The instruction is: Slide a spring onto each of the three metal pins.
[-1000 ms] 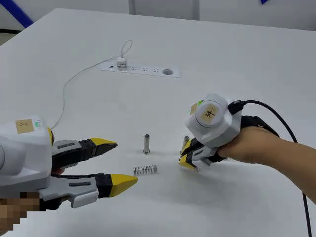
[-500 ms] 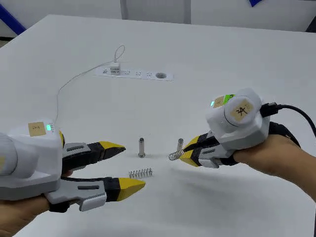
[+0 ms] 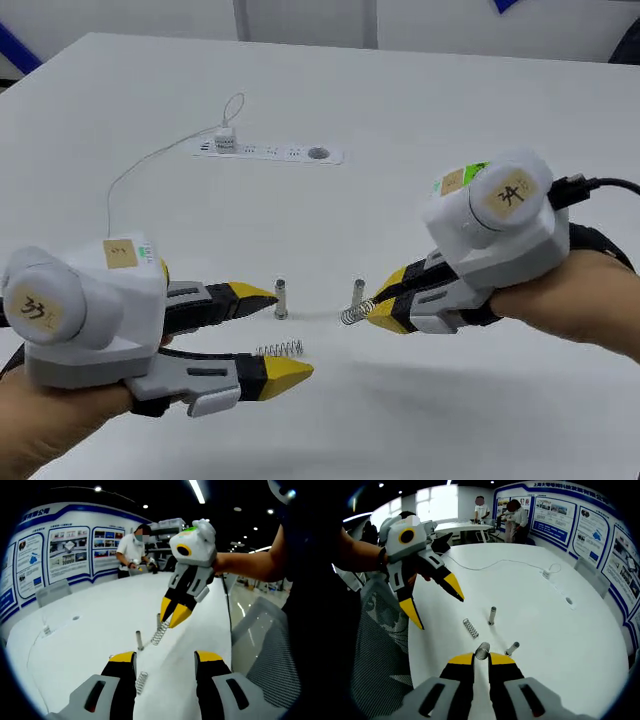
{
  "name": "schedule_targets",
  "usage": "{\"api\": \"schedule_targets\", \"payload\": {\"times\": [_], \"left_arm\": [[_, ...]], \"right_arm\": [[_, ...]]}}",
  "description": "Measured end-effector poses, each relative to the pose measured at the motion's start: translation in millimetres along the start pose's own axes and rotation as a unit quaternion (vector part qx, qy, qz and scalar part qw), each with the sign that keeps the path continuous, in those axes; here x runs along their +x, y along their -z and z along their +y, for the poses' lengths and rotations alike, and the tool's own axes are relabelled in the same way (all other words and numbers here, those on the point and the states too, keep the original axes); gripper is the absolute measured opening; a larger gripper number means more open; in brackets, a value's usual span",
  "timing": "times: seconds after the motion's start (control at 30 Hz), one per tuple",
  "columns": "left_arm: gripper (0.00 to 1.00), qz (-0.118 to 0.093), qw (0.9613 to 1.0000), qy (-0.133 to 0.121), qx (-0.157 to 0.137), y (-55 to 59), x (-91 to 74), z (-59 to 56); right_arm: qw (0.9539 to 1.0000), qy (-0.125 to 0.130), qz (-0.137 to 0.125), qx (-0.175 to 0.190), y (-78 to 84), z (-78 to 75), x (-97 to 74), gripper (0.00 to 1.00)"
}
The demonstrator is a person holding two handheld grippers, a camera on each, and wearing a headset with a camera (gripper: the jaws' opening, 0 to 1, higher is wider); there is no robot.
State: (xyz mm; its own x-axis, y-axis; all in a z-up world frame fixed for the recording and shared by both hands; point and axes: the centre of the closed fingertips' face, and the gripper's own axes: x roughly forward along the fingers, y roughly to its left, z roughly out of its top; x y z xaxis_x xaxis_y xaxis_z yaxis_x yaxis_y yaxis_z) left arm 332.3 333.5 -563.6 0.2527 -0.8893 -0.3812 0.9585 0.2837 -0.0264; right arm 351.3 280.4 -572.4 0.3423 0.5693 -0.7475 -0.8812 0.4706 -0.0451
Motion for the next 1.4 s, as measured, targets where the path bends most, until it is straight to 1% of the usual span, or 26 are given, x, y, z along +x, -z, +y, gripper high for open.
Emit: {"api": "schedule_targets", "payload": {"times": [0.07, 0.1, 0.2, 0.33, 0.43, 0.77, 0.83, 0.93, 1.07, 1.17, 1.2, 1.23, 1.27, 1.33, 1.4], "left_arm": [[0.45, 0.003, 1.0000, 0.001, 0.005, 1.1, 2.4, 1.5], [0.44, 0.005, 0.9999, 0.002, 0.009, 1.5, 4.3, 2.0], [0.41, 0.009, 0.9997, 0.007, 0.020, 2.5, 8.6, 1.2], [0.38, 0.013, 0.9994, 0.013, 0.031, 3.3, 13.2, -0.3], [0.34, 0.014, 0.9991, 0.018, 0.037, 2.7, 15.4, -1.2], [0.24, 0.011, 0.9977, 0.027, 0.062, 0.7, 19.3, -4.5], [0.20, 0.009, 0.9972, 0.029, 0.069, 0.2, 20.0, -5.5], [0.15, 0.007, 0.9970, 0.031, 0.071, -0.2, 21.0, -6.4], [0.13, 0.006, 0.9971, 0.032, 0.068, -0.1, 21.7, -7.4], [0.12, 0.000, 0.9977, 0.033, 0.059, -2.5, 22.5, -8.8], [0.11, -0.002, 0.9979, 0.035, 0.054, -3.6, 22.7, -9.2], [0.11, -0.005, 0.9986, 0.032, 0.042, -4.6, 22.6, -8.7], [0.11, -0.003, 0.9987, 0.033, 0.038, -4.7, 22.7, -8.2], [0.11, -0.005, 0.9990, 0.033, 0.031, -5.5, 22.5, -8.3], [0.11, -0.007, 0.9991, 0.032, 0.026, -5.7, 22.2, -7.7]], "right_arm": [[1.0000, -0.004, -0.002, -0.003, -4.9, 3.2, -3.1, 0.11], [0.9999, -0.012, -0.001, -0.004, -7.9, 7.3, -4.7, 0.11], [0.9997, -0.022, -0.003, -0.010, -16.0, 15.4, -7.9, 0.11], [0.9991, -0.037, -0.006, -0.018, -27.2, 28.1, -9.6, 0.11], [0.9988, -0.042, -0.006, -0.025, -32.5, 33.7, -9.1, 0.11], [0.9979, -0.061, -0.002, -0.023, -38.8, 44.4, -8.6, 0.11], [0.9978, -0.063, -0.003, -0.021, -40.1, 45.3, -9.2, 0.11], [0.9977, -0.065, -0.004, -0.019, -41.4, 46.3, -9.5, 0.11], [0.9976, -0.066, -0.009, -0.017, -43.9, 47.1, -9.3, 0.11], [0.9976, -0.063, -0.023, -0.018, -49.7, 47.3, -9.4, 0.11], [0.9976, -0.062, -0.023, -0.021, -50.0, 47.3, -9.7, 0.07], [0.9973, -0.061, -0.027, -0.030, -51.3, 47.2, -9.6, 0.03], [0.9976, -0.054, -0.032, -0.028, -52.6, 44.6, -10.3, 0.02], [0.9971, -0.059, -0.043, -0.021, -53.7, 44.4, -11.0, 0.02], [0.9971, -0.055, -0.048, -0.022, -53.8, 42.8, -11.1, 0.04]]}}
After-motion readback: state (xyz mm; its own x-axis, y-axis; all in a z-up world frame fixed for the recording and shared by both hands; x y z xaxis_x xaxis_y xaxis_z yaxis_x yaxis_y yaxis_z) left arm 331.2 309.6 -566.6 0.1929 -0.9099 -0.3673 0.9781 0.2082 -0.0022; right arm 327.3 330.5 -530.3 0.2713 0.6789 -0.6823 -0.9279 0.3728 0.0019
